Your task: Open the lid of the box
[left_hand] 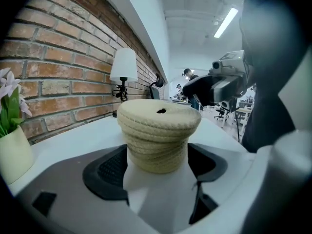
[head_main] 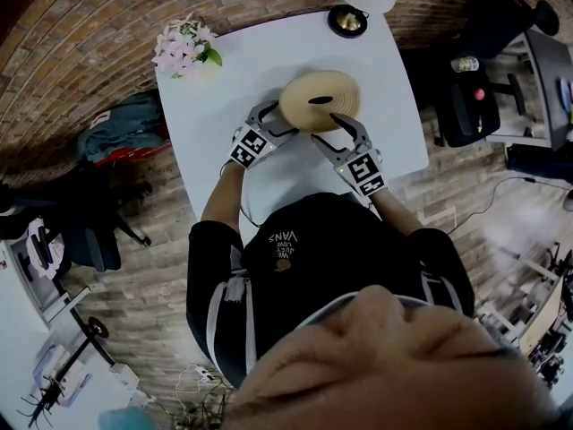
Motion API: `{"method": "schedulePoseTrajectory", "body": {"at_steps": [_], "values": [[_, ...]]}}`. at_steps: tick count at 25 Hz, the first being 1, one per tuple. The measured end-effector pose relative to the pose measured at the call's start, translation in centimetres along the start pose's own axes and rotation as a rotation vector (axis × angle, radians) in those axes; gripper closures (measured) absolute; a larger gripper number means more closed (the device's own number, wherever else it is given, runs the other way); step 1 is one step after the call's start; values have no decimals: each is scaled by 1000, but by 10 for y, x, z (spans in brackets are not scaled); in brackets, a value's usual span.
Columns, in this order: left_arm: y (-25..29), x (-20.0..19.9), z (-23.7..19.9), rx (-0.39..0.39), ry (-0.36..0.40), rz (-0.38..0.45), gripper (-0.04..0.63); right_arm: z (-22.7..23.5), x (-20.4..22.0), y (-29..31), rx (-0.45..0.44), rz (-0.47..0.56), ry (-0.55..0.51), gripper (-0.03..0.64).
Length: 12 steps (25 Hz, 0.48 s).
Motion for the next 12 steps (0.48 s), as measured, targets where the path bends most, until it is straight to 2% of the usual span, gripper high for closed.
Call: {"method": "schedulePoseTrajectory", "body": {"at_steps": [5, 12], "values": [[2, 0, -1, 5, -15, 4, 221, -9, 0, 12, -37, -69, -214, 364], [5, 2, -2, 14, -35, 3, 221, -11, 11, 27, -29, -167, -414, 360]]}}
Point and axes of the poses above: the fingertips, and each gripper's own axes: y forward along the fingers, z to its right, x out of its underside, the point moved 4 cm from there along -y, backward along the fingers, and after that the axes turned 6 degrees about -z, right-handed, at the moved point
